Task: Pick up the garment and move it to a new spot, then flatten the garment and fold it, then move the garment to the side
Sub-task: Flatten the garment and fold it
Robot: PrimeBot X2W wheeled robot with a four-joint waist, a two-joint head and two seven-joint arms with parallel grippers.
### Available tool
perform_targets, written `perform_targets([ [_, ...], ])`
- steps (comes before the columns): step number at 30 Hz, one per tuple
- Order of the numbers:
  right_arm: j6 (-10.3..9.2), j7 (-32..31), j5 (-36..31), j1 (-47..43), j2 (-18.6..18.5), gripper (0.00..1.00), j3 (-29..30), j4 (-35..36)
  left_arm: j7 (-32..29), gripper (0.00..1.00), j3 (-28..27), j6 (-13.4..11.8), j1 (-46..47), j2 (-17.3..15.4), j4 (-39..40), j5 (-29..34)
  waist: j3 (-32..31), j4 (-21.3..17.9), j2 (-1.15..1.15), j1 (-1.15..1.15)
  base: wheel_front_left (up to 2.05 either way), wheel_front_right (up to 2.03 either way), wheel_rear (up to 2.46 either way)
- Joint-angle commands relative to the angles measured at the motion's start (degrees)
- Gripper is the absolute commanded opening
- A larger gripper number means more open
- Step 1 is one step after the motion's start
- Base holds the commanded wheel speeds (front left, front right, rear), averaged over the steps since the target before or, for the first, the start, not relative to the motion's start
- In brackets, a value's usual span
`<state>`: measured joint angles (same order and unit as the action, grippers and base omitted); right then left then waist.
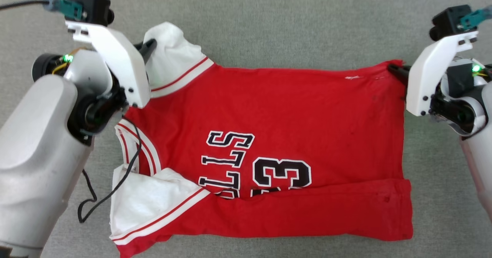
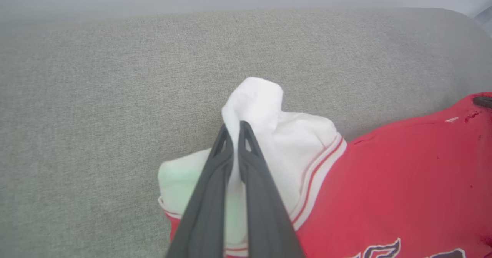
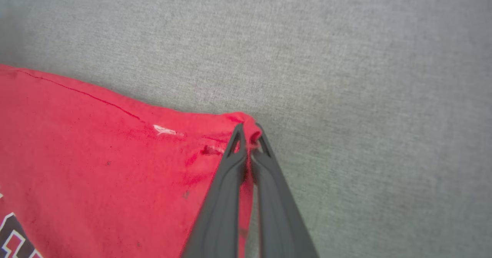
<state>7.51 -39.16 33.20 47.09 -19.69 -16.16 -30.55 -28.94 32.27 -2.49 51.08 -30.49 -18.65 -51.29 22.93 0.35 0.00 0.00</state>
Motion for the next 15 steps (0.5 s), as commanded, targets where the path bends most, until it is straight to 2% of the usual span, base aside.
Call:
perform_targets([
  [1,-0.04,1.3,-0.6,-1.5,-1.0,0.00,0.5,1.0,1.1,0.00,-0.4,0.4,-1.9,-0.6,0.2,-0.3,-2.7,0.2,0.00,0.00,0.00,0.00,0.00],
  [6,-0.04,4.5,-1.1,-6.7,-1.5,0.00,2.1,4.5,4.3,0.00,-1.6,0.1,-8.6,-1.9,2.4,-1.9,-8.0,0.2,0.00,0.00,0.00,0.00,0.00],
  [15,-0.04,7.9,-2.7,-21.4,-0.7,0.00,4.5,11.4,10.5,0.00,-5.0,-4.9,-28.9,-4.6,9.9,-6.6,-14.8,-0.3,0.00,0.00,0.00,0.00,0.00],
])
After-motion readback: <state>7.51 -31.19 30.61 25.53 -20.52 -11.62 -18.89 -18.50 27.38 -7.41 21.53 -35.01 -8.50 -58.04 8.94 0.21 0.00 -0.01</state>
